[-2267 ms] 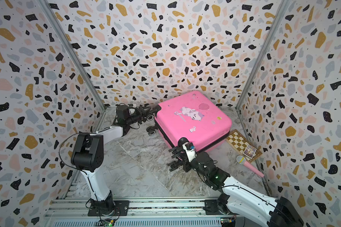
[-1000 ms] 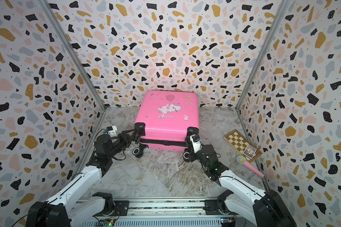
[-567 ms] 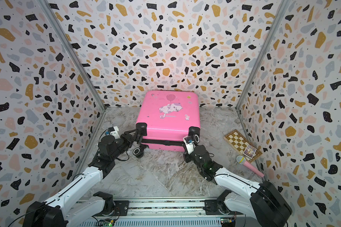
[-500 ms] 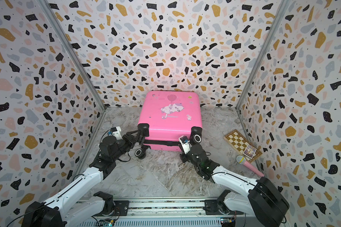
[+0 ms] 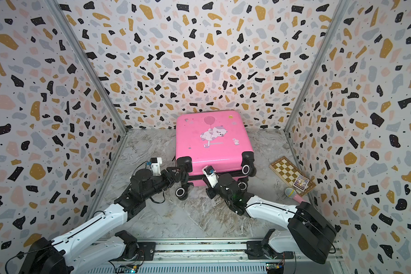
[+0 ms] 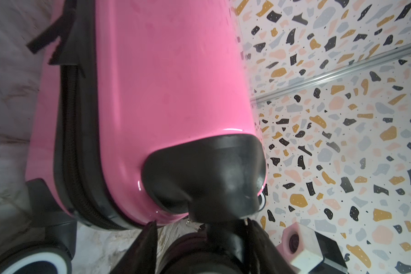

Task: Open the suitcase zippers
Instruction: Unzip the zipper on the suitcase.

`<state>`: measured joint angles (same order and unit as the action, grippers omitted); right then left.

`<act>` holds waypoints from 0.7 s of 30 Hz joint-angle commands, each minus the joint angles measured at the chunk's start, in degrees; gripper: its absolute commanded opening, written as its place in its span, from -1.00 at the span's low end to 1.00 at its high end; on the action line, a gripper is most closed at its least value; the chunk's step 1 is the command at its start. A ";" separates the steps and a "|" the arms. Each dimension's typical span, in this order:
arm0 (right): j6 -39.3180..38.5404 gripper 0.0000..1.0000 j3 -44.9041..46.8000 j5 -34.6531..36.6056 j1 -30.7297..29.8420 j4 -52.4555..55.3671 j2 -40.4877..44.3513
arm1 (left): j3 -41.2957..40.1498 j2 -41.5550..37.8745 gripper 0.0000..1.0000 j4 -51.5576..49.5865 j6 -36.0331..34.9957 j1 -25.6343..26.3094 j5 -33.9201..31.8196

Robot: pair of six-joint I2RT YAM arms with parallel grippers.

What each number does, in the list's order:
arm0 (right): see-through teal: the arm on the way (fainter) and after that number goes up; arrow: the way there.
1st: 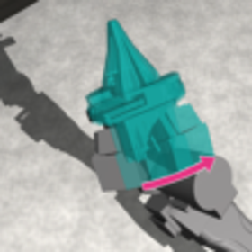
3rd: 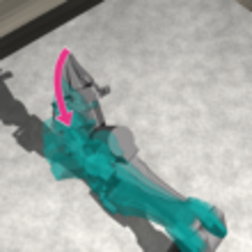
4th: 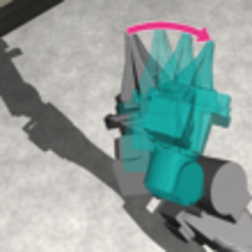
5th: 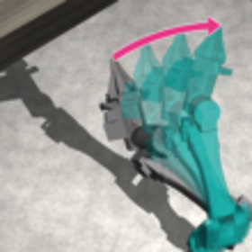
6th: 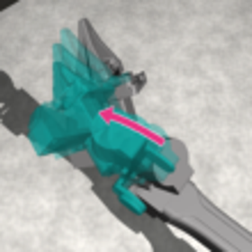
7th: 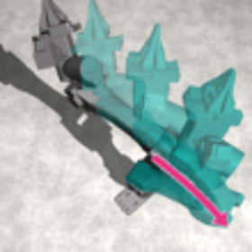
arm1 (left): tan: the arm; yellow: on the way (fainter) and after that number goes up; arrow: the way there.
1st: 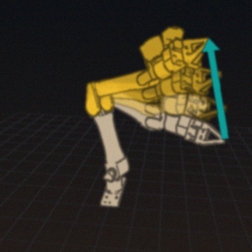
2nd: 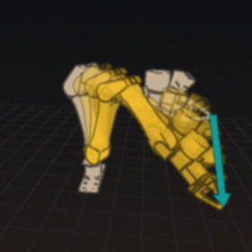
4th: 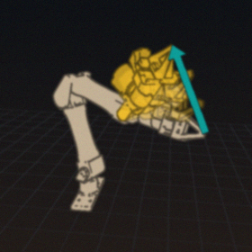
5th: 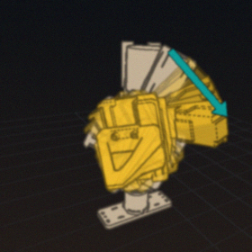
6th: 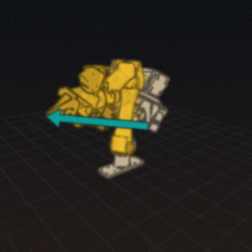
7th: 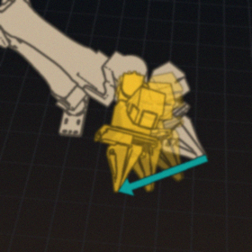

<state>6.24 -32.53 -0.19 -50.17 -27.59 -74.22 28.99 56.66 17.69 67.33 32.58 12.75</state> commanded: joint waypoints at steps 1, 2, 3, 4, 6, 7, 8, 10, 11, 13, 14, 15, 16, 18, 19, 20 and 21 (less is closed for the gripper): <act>1.95 -1.00 -2.04 -3.30 -1.33 -2.71 1.99 | 0.21 0.81 -0.28 3.27 1.27 5.60 4.24; 2.09 -1.00 -1.71 -2.58 -1.33 -2.35 2.67 | 0.48 1.24 -0.28 3.51 1.10 7.08 3.97; 2.27 -1.00 -1.37 -1.31 -1.33 -1.83 3.39 | 0.66 1.63 -0.28 4.18 0.80 8.86 3.73; 2.74 -1.00 -0.84 -0.04 -1.25 -1.37 4.13 | 0.80 1.86 -0.28 5.50 0.61 10.62 3.75; 3.41 -1.00 0.66 1.25 -0.92 -0.89 6.11 | 1.25 2.16 -0.27 6.64 0.08 13.33 4.03; 3.78 -1.00 1.65 1.77 -0.68 -0.64 7.45 | 1.47 1.93 -0.22 6.59 -0.49 14.37 4.03; 4.09 -1.00 2.53 2.21 -0.50 -0.37 8.69 | 1.78 1.76 -0.14 6.06 -1.29 14.91 4.47; 4.61 -1.00 4.51 2.72 0.26 0.70 11.72 | 2.41 0.08 0.21 2.93 -3.47 14.95 5.41; 4.62 -1.00 5.25 2.74 0.65 1.14 13.02 | 2.67 -1.19 0.38 0.42 -4.77 14.92 4.95; 4.76 -1.00 6.76 2.69 1.92 2.86 15.69 | 4.30 -4.66 0.80 -7.83 -8.82 14.78 2.95; 4.91 -1.00 7.31 2.60 2.51 3.64 16.87 | 5.41 -6.07 0.92 -11.70 -10.63 14.59 2.20; 4.94 -1.00 7.94 2.22 3.35 4.29 18.14 | 6.74 -7.50 0.99 -15.60 -12.62 14.33 1.68; 5.09 -1.00 8.56 1.85 4.19 4.80 19.30 | 7.94 -8.77 0.98 -18.95 -14.31 13.88 1.62; 5.12 -1.00 9.31 1.06 5.67 5.94 21.17 | 9.91 -11.39 0.98 -24.29 -16.62 12.32 2.06; 5.14 -1.00 9.58 0.75 6.48 6.53 21.89 | 10.81 -12.72 0.98 -26.61 -17.71 11.29 2.46; 5.05 -1.00 9.76 0.27 6.95 6.90 22.46 | 11.56 -13.74 0.98 -27.76 -19.33 10.40 2.70; 5.02 -1.00 9.86 -0.01 7.68 7.38 22.93 | 12.60 -14.76 0.98 -31.36 -20.49 8.94 3.08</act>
<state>10.94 -22.00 -1.04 -44.36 -19.64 -54.22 39.16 44.21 -4.29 53.49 43.88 14.61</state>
